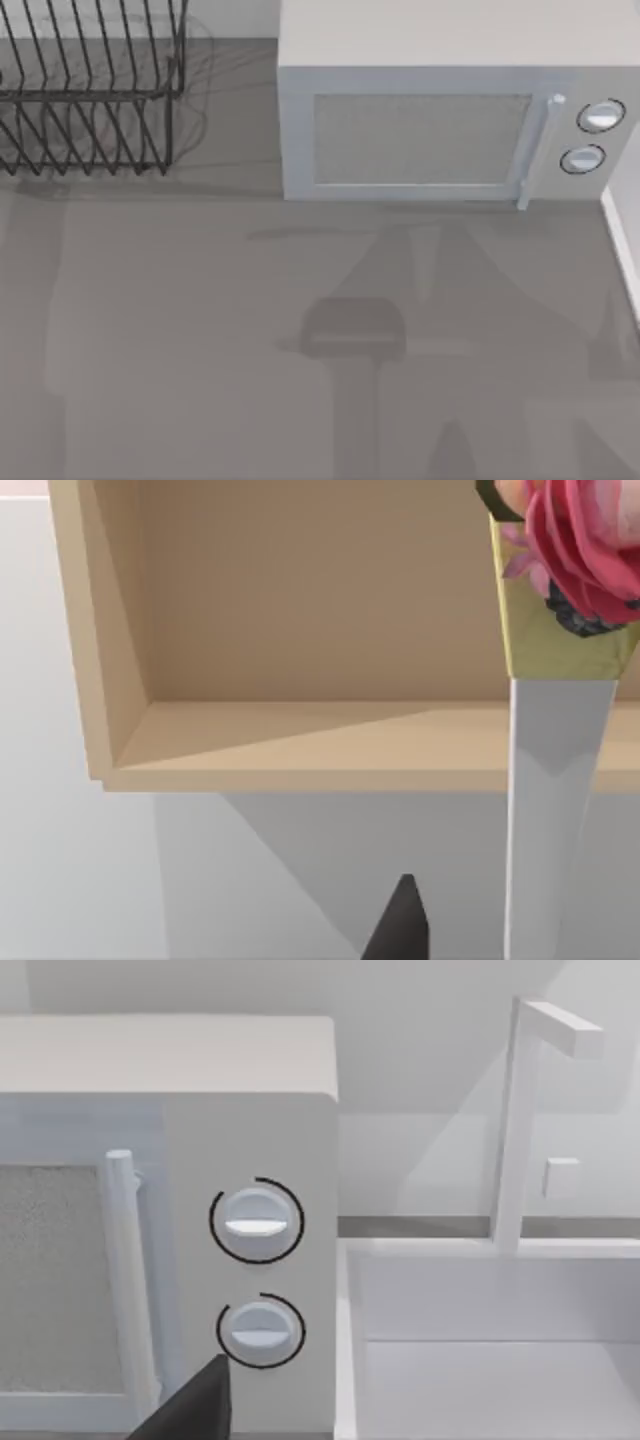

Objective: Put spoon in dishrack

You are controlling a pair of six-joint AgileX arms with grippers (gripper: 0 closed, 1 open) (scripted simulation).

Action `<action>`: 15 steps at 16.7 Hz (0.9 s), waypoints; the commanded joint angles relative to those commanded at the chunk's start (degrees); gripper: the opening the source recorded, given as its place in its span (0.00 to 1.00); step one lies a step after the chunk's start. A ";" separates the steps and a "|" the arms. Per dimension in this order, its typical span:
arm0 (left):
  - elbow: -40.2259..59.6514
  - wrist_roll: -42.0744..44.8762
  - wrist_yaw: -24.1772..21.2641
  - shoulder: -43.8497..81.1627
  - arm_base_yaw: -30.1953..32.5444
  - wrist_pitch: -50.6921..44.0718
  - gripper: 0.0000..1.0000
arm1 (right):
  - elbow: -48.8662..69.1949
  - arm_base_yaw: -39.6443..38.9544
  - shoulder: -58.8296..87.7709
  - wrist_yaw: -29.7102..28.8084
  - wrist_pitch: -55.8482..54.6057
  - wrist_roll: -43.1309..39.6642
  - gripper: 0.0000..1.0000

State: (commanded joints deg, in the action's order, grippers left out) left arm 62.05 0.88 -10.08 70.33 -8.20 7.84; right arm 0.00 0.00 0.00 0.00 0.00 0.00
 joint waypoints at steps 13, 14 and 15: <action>-9.12 0.02 4.03 30.26 4.37 39.74 0.00 | 0.00 0.00 0.00 0.00 0.00 0.00 1.00; -9.12 0.02 4.03 30.26 4.37 39.74 0.00 | 0.00 0.00 0.00 0.00 0.00 0.00 1.00; -9.12 0.02 4.03 30.26 4.37 39.74 0.00 | 0.00 0.00 0.00 0.00 0.00 0.00 1.00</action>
State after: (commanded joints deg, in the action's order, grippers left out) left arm 52.93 0.90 -6.05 100.58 -3.82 47.58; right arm 0.00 0.00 0.00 0.00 0.00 0.00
